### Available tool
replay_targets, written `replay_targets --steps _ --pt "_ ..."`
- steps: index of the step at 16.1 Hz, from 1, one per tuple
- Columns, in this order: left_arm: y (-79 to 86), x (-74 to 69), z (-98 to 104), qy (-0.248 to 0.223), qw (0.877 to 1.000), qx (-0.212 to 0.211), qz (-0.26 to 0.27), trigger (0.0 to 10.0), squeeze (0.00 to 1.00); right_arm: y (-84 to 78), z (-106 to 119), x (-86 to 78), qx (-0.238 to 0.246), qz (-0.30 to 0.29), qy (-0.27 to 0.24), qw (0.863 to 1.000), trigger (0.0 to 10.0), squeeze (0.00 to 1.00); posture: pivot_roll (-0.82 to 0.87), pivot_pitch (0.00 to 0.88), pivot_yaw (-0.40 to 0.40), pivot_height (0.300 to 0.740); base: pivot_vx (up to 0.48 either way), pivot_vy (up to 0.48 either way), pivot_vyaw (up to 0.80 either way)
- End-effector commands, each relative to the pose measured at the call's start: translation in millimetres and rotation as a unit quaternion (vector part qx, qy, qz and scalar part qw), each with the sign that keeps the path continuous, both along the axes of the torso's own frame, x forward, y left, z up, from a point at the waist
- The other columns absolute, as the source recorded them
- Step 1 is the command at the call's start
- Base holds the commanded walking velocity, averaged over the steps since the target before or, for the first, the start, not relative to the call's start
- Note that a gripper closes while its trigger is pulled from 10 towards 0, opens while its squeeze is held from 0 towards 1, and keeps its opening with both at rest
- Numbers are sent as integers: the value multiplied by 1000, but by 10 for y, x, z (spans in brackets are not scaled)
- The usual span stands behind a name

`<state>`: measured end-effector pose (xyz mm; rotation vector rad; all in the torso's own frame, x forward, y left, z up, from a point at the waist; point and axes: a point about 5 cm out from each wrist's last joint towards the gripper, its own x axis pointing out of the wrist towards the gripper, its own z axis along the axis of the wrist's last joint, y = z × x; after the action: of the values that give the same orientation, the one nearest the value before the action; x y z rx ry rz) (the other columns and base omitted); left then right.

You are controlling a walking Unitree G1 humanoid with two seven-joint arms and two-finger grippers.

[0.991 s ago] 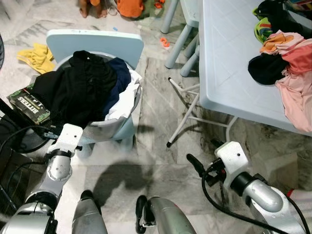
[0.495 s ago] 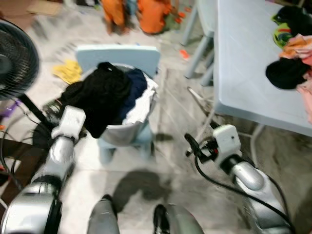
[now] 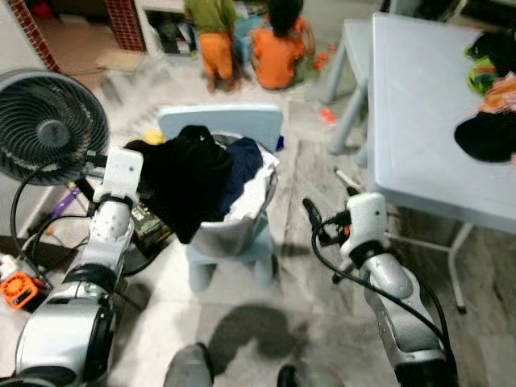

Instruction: Hang hanger

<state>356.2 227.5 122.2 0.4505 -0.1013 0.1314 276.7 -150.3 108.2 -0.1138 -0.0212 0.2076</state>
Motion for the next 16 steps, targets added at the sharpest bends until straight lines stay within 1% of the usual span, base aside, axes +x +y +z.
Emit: replay_targets --steps 1,2,5,6,8,9,10,11,12,13,14,15,16 --pt "-98 46 221 -54 998 -5 -28 0 0 -74 -23 60 20 -44 -5 999 10000 0 77 0 0 740 0 0 0" --pt "-119 49 315 -77 997 -9 -29 0 0 -60 -50 84 27 -47 -1 999 10000 0 87 0 0 740 0 0 0" --pt "-145 30 456 -105 994 -17 -31 0 0 -34 -83 137 27 -53 -4 998 10000 0 99 0 8 740 0 0 0" --pt "-155 -5 506 -116 993 -20 -32 0 0 -39 -93 167 28 -63 -7 998 10000 0 101 0 24 740 0 0 0" --pt "-155 -52 483 -113 993 -16 -35 0 0 -47 -96 184 30 -75 -11 997 10000 0 94 0 58 740 0 0 0" --pt "-186 -106 416 -105 993 -14 -45 0 0 -64 -102 195 32 -88 -15 995 10000 0 87 0 76 740 0 0 0" --pt "-261 -170 305 -91 994 -15 -60 0 0 -73 -113 222 36 -101 -19 994 10000 0 72 0 91 740 0 0 0" --pt "-360 -221 208 -71 995 -27 -71 0 0 -76 -121 256 38 -109 -21 993 10000 0 72 0 86 740 0 0 0" --pt "-545 -246 216 -68 992 -43 -92 0 0 -74 -113 286 46 -116 -26 992 10000 0 81 0 74 740 0 0 0" --pt "-691 -237 266 -70 990 -50 -108 0 0 -58 -111 314 52 -115 -23 992 10000 0 80 0 65 740 0 0 0" --pt "-798 -235 319 -75 989 -52 -120 0 0 -11 -112 333 55 -106 -20 993 10000 0 73 38 57 740 0 0 -519" --pt "-837 -249 320 -74 988 -55 -121 0 0 18 -109 329 54 -96 -22 994 10000 0 69 32 43 740 0 0 -800" --pt "-879 -273 303 -69 988 -50 -129 4314 0 6 -102 329 49 -96 -25 994 10000 0 67 37 37 740 0 0 -800"
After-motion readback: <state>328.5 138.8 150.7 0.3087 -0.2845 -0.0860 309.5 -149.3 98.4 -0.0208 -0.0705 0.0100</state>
